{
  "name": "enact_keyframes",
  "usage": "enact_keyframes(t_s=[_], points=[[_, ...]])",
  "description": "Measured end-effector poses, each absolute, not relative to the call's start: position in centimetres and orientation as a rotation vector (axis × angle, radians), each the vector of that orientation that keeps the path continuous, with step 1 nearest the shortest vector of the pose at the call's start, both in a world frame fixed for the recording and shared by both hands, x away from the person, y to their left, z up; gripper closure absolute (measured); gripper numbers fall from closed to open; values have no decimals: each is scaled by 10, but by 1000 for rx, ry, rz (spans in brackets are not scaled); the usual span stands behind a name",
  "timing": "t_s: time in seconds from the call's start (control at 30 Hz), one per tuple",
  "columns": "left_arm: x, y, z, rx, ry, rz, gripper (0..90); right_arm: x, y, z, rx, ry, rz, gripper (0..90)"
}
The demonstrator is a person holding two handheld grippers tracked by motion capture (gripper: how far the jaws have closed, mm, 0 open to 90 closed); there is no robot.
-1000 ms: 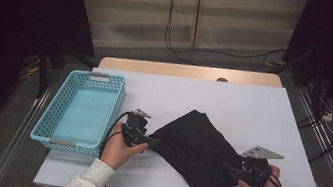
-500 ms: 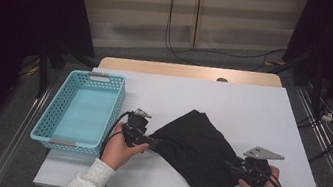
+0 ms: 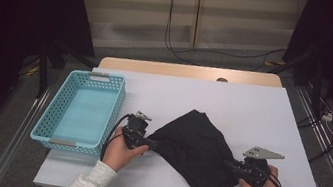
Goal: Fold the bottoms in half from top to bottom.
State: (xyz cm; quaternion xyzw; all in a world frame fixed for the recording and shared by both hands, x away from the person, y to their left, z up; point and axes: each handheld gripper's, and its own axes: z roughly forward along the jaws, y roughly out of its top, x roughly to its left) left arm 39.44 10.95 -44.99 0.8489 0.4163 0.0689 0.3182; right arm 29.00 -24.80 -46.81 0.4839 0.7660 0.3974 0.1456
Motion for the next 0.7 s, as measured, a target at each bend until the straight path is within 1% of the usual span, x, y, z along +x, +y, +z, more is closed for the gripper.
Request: enact_keyframes(t_s=[0.03, 0.1, 0.17, 0.3, 0.37, 0.5, 0.57, 0.7], points=[[393, 109, -450, 2237, 1100, 199, 236, 290, -248, -468, 1390, 2206, 1143, 797], [393, 109, -450, 2235, 1101, 212, 310, 290, -247, -468, 1388, 2205, 1138, 798], [393, 112, -448, 2225, 1137, 202, 383, 290, -247, -468, 1396, 2203, 1137, 801], [393, 112, -444, 2231, 1176, 141, 561, 290, -247, -468, 1404, 2198, 1144, 802], [393, 114, -444, 2224, 1192, 154, 605, 290, -247, -468, 1407, 2199, 1150, 802], [396, 119, -445, 2179, 1256, 122, 717, 290, -247, -469, 1387, 2202, 1151, 802], [397, 119, -445, 2182, 1267, 81, 809, 291, -247, -469, 1394, 2198, 1154, 802], [398, 117, -444, 2197, 1260, 58, 860, 292, -246, -468, 1402, 2201, 1156, 803]])
